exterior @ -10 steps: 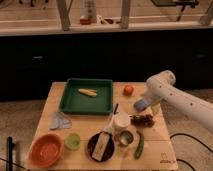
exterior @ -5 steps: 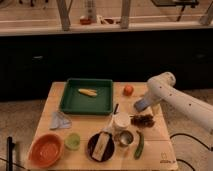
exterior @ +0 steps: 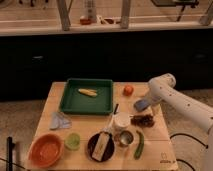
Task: Place sponge in tray
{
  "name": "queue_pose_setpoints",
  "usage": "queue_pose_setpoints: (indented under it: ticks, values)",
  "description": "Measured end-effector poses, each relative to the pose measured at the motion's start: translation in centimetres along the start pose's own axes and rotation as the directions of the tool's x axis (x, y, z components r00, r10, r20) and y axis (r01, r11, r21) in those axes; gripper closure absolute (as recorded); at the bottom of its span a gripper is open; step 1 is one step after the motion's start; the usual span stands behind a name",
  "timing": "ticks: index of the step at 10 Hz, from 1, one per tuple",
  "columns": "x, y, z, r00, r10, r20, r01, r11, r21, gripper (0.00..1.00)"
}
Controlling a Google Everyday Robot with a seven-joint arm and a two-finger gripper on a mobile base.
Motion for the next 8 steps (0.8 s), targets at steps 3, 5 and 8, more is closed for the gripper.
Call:
queue_pose_setpoints:
  ticks: [3, 5, 8]
  values:
    - [0.1, -0.9, -1.0, 1.0, 0.002, 0.005, -0.002, 1.0, 0.002, 0.2]
    - [0.2, -1.4, -0.6, 1.0, -0.004, 0.014, 0.004, 1.0, 0.002, 0.2]
    - [0.3, -1.6, 0.4, 0.999, -0.009, 0.033, 0.009, 1.0, -0.013, 0.2]
